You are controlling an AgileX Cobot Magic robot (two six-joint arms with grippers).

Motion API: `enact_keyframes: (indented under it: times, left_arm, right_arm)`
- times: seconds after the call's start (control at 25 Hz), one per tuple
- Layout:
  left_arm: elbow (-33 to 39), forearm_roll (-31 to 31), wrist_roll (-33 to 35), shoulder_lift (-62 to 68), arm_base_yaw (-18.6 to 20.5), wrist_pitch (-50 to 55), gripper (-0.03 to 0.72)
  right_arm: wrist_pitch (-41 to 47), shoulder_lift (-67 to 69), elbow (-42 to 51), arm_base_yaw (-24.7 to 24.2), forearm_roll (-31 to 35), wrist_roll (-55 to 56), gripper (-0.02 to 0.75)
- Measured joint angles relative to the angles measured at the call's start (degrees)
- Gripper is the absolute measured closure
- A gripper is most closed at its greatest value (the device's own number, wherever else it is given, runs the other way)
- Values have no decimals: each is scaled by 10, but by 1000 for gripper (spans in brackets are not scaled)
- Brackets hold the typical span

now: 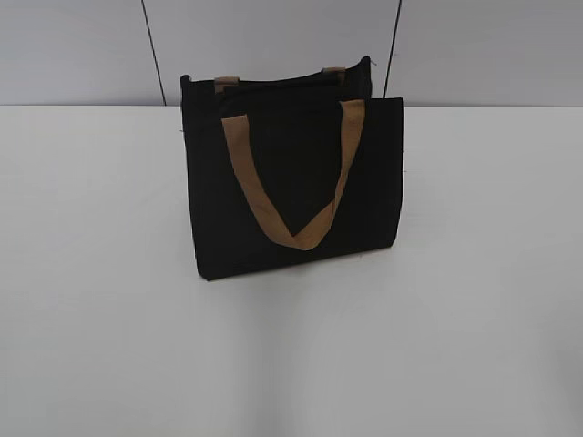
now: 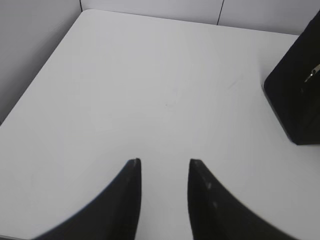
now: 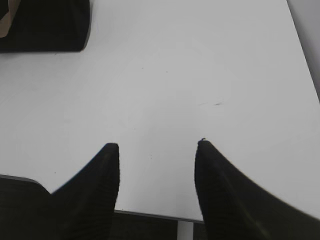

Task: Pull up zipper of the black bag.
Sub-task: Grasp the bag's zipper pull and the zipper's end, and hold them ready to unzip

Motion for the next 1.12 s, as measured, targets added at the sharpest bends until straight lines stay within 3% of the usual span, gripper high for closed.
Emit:
enact_keyframes:
  times: [0.2, 0.44, 0.72, 1.12]
  left_arm:
    - [0, 0, 0, 0, 0, 0, 402]
    - [0, -1, 0, 0, 0, 0, 174]
    - [-9, -1, 1, 14, 0, -33, 144]
    - [-7, -19, 16, 170, 0, -310, 143]
  right_arm:
    - [0, 0, 0, 0, 2, 0, 360]
    - [0, 0, 0, 0, 3, 0, 360]
    - [0, 0, 0, 0, 3, 0, 360]
    - [0, 0, 0, 0, 4, 0, 360]
